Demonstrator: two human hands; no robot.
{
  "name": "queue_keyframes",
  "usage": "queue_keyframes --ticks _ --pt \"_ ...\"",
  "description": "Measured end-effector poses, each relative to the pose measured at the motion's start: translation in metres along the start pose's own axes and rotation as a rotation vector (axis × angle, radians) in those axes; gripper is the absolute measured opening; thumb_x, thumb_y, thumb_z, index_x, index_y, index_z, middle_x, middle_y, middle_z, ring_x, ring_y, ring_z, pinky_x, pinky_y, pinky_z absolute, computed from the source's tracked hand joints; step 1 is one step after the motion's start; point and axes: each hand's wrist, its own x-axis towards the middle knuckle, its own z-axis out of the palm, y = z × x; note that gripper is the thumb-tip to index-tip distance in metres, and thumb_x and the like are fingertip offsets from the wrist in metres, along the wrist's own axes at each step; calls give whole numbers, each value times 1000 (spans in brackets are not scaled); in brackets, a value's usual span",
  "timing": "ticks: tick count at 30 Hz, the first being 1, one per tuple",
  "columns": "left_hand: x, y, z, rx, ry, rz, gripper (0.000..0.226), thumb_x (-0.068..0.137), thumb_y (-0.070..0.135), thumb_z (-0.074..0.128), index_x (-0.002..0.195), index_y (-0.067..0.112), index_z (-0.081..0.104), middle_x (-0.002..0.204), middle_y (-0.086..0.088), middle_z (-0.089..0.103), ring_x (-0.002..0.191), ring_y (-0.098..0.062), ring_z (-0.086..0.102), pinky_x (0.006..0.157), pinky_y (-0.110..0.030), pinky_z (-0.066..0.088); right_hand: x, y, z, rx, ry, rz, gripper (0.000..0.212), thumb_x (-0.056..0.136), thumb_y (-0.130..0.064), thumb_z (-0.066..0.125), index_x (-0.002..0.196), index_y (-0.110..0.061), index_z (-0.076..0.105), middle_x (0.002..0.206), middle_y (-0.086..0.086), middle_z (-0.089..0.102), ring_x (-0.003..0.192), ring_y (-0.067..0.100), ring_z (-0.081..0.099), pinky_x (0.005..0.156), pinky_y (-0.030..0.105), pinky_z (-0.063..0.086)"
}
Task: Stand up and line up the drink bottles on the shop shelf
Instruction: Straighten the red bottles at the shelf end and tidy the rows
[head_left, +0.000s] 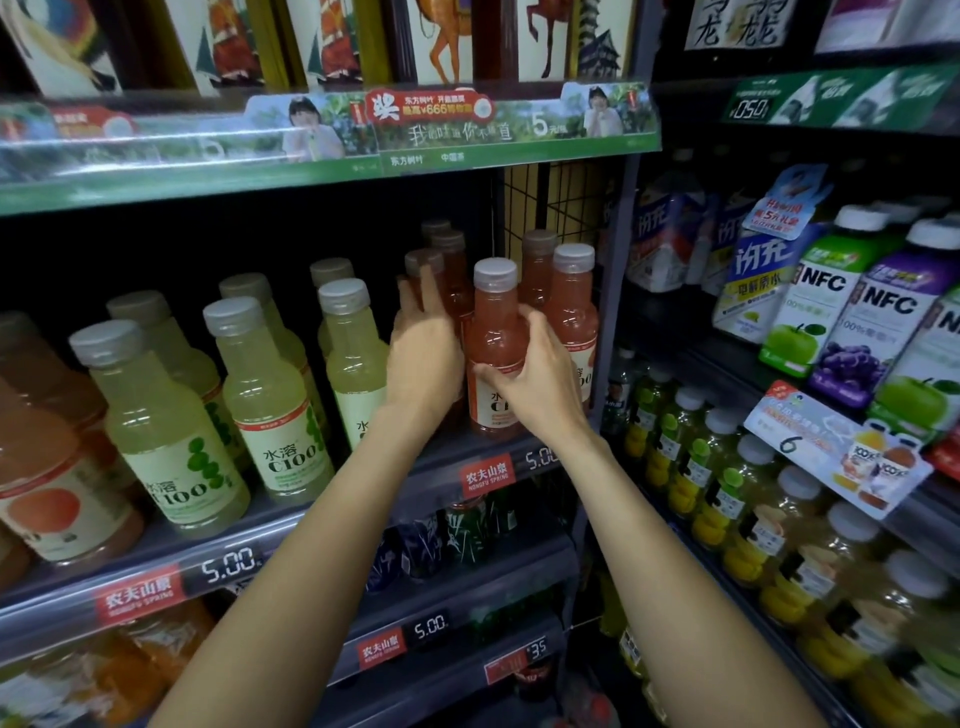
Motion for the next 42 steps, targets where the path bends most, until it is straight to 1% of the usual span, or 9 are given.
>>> queue_keyframes --ticks 5,8,12,18,22,28,33,38,42 --pt "-18 -5 -15 -287 161 65 66 95 40 53 148 10 27 137 -17 49 123 -30 51 97 -41 44 -4 -3 10 131 -40 -43 77 74 -32 78 139 -18 41 124 4 46 113 11 46 96 23 40" --pt "-17 -8 -24 -206 127 94 75 87 28 66 148 13 26 137 -18 45 111 -35 57 90 -44 49 -5 -10 19 126 -111 -117 77 78 -28 75 143 -16 37 120 5 43 108 6 42 90 11 34" --pt "-18 -12 -30 -33 131 96 60 89 16 63 141 3 35 131 -25 44 98 -46 57 79 -48 48 10 -9 6 137 -98 -193 56 87 -10 55 141 -15 39 130 4 48 123 17 44 104 34 40" --pt "-25 -7 -31 18 138 52 53 91 18 60 135 -1 37 121 -29 47 98 -47 55 76 -47 45 59 -28 10 -550 -84 -410 50 86 -2 53 135 -3 43 142 16 40 131 34 35 101 44 41" --pt "-28 -12 -32 23 159 48 56 92 19 61 138 0 35 120 -28 47 99 -47 55 78 -48 46 88 -34 19 -725 -242 -338 41 99 -9 33 139 -3 40 155 10 21 142 30 16 110 41 23" --pt "-31 -17 -35 13 167 61 60 92 21 60 142 2 32 117 -28 48 98 -48 55 78 -48 47 83 -34 21 -777 -156 -319 31 95 -8 42 122 -7 55 140 13 44 133 32 30 104 38 26" --pt "-31 -16 -33 10 161 62 57 93 22 58 141 3 34 119 -27 47 96 -46 56 73 -48 47 60 -18 13 -544 153 -385 46 80 4 57 126 -1 51 122 20 54 97 41 55 71 41 50" --pt "-30 -14 -31 26 147 62 59 94 22 58 144 7 30 125 -26 44 97 -46 56 74 -48 47 59 -27 0 -540 58 -328 44 84 -7 62 126 -5 50 128 20 43 109 38 50 74 41 52" --pt "-28 -12 -31 42 122 57 57 94 22 56 143 5 31 118 -28 48 95 -47 56 71 -45 44 50 -28 -5 -438 -43 -301 47 89 -13 61 131 -11 40 121 14 56 101 33 61 73 34 48"
